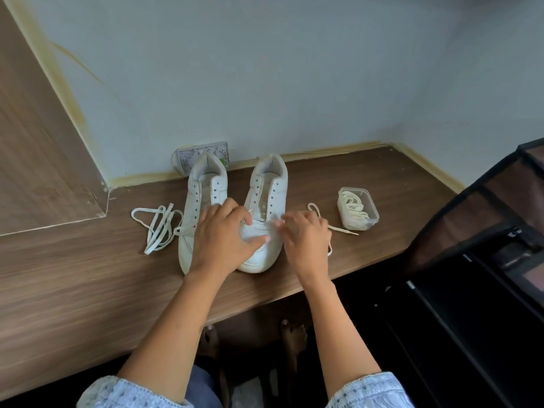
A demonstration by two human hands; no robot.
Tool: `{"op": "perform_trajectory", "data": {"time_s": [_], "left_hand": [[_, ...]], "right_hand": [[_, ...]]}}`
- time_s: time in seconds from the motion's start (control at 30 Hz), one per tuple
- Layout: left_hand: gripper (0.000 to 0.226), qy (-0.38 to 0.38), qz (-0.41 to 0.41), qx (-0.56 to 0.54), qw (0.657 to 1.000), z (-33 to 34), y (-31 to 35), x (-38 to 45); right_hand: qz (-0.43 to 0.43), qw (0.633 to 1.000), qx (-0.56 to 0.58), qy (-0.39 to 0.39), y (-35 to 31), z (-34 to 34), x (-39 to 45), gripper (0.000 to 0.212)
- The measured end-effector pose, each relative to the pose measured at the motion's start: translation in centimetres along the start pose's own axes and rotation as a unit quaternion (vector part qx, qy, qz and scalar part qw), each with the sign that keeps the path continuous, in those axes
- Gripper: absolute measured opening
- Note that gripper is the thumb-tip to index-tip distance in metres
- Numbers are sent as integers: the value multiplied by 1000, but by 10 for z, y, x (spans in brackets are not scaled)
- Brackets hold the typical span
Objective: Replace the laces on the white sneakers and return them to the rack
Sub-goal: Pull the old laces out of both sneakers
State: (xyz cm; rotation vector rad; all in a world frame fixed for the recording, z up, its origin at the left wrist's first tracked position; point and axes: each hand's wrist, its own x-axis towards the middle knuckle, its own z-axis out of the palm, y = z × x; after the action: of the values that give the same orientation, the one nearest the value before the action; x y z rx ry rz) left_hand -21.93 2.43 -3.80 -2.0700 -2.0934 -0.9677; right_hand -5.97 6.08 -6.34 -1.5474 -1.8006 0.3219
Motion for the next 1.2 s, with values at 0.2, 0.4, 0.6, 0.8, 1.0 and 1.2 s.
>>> {"op": "perform_trajectory", "data": {"time_s": [0.2, 0.4, 0.6, 0.8, 1.0, 1.2], "left_hand": [[56, -34, -31, 13, 999, 10, 14, -8], [53, -50, -38, 11, 998, 13, 20, -19], [44, -46, 5, 29, 999, 21, 16, -23], [50, -80, 48, 50, 994, 30, 9, -27], [49, -86, 51, 43, 994, 29, 4, -26], [52, -103, 10, -8, 995, 24, 9, -23]], "right_hand": [[23, 999, 40, 17, -6, 2, 3, 11], [184, 947, 113, 239, 20, -22, 9, 6], [10, 994, 2, 112, 4, 5, 3, 18], [-34, 997, -16, 62, -1, 15, 2, 8], [156, 965, 9, 212, 11, -10, 11, 24], [147, 962, 24, 228, 19, -11, 10, 14]]}}
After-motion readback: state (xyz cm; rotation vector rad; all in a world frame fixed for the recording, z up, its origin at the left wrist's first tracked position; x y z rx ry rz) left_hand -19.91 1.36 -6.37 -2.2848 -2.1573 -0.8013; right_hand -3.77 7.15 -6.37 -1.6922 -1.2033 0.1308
